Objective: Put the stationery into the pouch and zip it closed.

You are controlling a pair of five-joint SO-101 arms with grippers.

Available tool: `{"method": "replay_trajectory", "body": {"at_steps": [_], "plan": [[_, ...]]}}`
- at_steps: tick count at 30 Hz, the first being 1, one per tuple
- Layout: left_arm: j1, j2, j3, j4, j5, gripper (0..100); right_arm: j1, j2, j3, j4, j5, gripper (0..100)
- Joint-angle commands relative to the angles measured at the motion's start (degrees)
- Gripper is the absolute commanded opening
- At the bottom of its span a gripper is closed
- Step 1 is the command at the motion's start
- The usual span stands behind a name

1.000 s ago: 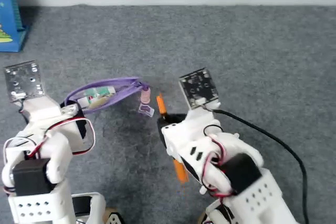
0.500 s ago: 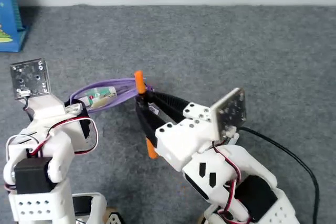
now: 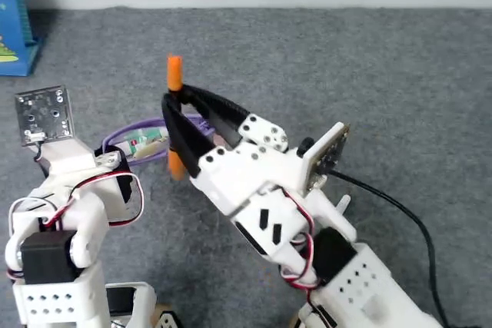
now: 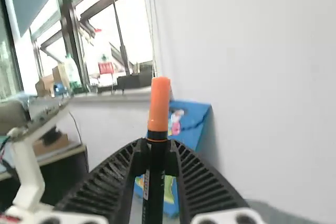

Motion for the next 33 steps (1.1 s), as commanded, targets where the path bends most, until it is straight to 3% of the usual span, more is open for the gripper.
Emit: {"method": "replay_trajectory", "body": {"at_steps": [1, 10, 16, 21, 25, 28, 33], "plan": [[0.35, 0.09, -1.63, -0.79, 0.53, 1, 0.22, 4.0, -0.62, -9.8, 0.79, 0.8], [0.35, 0.09, -1.63, -0.7, 0.53, 1, 0.75, 22.73, -0.44, -32.48, 10.55, 0.8], [0.0, 0.09, -1.63, -0.62, 0.53, 1, 1.71, 30.29, 2.9, -38.64, 11.34, 0.8], [0.0, 0.09, -1.63, -0.62, 0.53, 1, 1.8, 30.29, 6.86, -38.2, 13.63, 1.3], [0.0, 0.09, -1.63, -0.53, 0.53, 1, 1.54, 28.79, 8.44, -37.58, 17.76, 13.2], [0.0, 0.09, -1.54, -0.53, 0.53, 1, 1.45, 23.25, 8.62, -30.02, 17.58, 19.1], [0.0, 0.09, -1.54, -0.53, 0.53, 1, 1.71, 8.13, 8.53, -10.77, 16.35, 19.0]]}}
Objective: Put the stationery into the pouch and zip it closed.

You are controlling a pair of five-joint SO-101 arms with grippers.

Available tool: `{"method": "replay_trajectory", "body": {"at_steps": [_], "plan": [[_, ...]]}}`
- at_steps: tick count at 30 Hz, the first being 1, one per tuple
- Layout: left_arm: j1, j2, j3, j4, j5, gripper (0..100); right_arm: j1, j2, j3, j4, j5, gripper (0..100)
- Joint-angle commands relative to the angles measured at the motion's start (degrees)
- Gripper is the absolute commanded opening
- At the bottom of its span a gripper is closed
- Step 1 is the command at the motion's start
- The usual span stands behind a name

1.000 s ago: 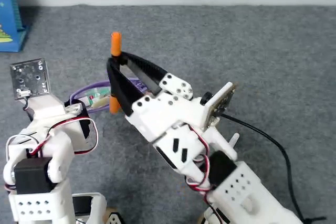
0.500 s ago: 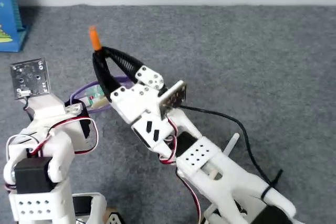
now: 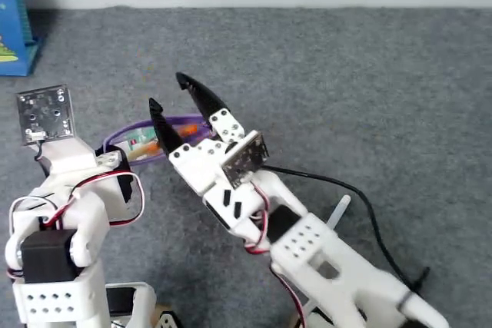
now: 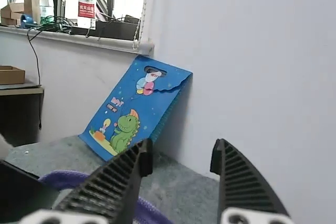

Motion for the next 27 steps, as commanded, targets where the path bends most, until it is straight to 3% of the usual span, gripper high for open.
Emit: {"method": "replay_trajectory", "body": {"at_steps": [1, 7, 12, 20, 27], "plan": [[-0.09, -0.09, -1.54, -0.53, 0.53, 1, 1.01, -13.67, -0.88, 15.96, -1.58, 19.0], [-0.09, -0.09, -1.54, -0.53, 0.53, 1, 7.25, -28.7, -8.0, 50.86, -10.73, 19.0], [-0.09, -0.09, -1.54, -0.53, 0.53, 1, 15.34, -30.46, -11.78, 71.96, -16.62, 19.1], [-0.18, -0.09, -1.54, -0.44, 0.53, 1, 23.96, -24.66, -11.78, 92.62, -24.09, 19.1], [-0.18, -0.09, -1.45, -0.44, 0.53, 1, 32.66, -14.9, -11.69, 99.74, -29.89, 19.1]]}}
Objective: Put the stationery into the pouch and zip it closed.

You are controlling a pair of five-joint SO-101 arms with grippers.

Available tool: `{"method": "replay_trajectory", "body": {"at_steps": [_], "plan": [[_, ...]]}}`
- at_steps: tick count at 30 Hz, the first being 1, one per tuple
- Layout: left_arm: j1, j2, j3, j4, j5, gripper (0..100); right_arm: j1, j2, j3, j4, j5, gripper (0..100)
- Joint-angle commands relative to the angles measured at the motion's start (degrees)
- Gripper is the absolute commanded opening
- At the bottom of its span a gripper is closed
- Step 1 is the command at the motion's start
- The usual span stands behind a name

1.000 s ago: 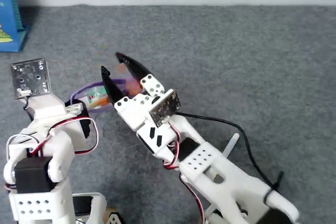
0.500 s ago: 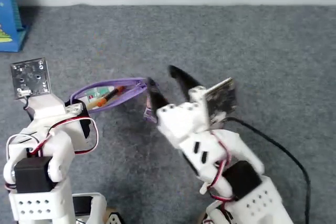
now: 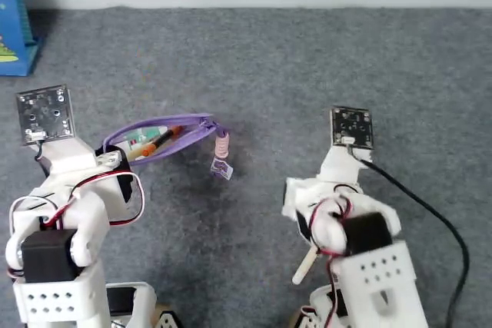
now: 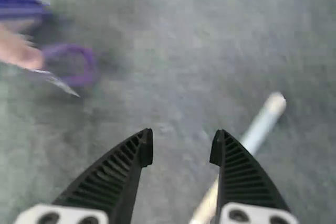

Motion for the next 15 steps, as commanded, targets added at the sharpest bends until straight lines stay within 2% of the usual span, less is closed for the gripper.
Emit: {"method": "replay_trajectory", "body": {"at_steps": [1, 7, 15], "plan": [[-0.18, -0.09, -1.36, -0.44, 0.53, 1, 5.58, 5.14, -3.34, 1.45, -1.76, 19.1], [-0.18, -0.09, -0.92, -0.44, 0.53, 1, 10.77, 17.27, -3.34, -1.63, -1.85, 19.1], [-1.76, -0.09, -0.92, -0.44, 0.44, 1, 15.6, 36.88, -3.43, -12.88, -1.76, 19.1]]}}
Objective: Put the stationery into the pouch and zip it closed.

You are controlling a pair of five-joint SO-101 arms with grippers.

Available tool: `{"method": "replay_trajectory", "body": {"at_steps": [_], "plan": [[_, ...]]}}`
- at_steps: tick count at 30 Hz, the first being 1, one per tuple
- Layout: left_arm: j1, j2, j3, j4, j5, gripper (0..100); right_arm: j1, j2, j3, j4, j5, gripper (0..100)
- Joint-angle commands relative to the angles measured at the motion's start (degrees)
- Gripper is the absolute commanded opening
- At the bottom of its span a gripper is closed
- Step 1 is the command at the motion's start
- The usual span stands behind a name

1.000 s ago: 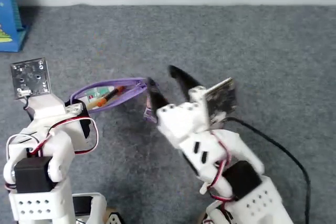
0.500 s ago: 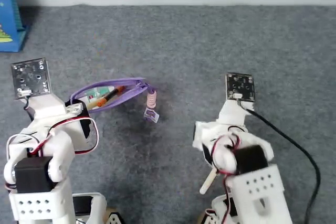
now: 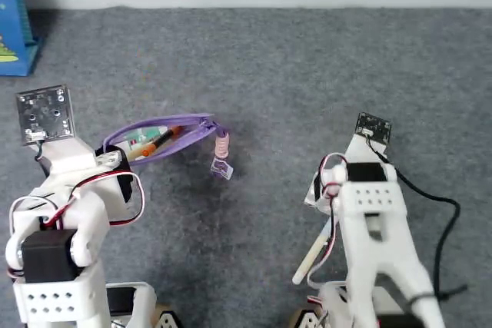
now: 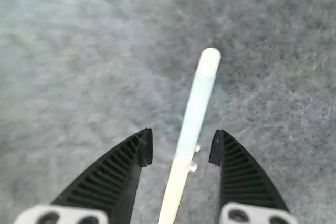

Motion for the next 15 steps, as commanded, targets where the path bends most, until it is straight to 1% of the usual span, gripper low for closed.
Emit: {"method": "replay_trajectory", "body": {"at_steps": [1, 6, 8, 10, 12, 13, 15], "plan": [[-1.49, -0.09, -0.92, -0.44, 0.44, 1, 2.24, 7.52, -3.43, -5.23, -0.26, 19.1], [-1.41, -0.09, -0.84, -0.44, 0.44, 1, 3.38, 15.78, -3.52, -12.7, -0.09, 19.0], [-1.41, -0.09, -0.84, -0.44, 0.35, 1, 3.12, 17.89, -3.6, -13.76, -0.09, 18.4], [-1.41, -0.09, -0.84, -0.44, 0.35, 1, 3.03, 18.51, -3.78, -13.76, -0.09, 12.7], [-1.23, -0.09, -0.4, -0.53, 0.35, 1, 3.03, 18.42, -3.87, -13.67, -0.09, 2.1], [-1.14, -0.09, -0.22, -0.62, 0.35, 1, 2.95, 18.15, -4.04, -13.49, -0.09, 0.0], [-1.14, -0.09, -0.22, -0.62, 0.26, 1, 2.95, 16.66, -4.4, -12.0, -0.09, 3.9]]}}
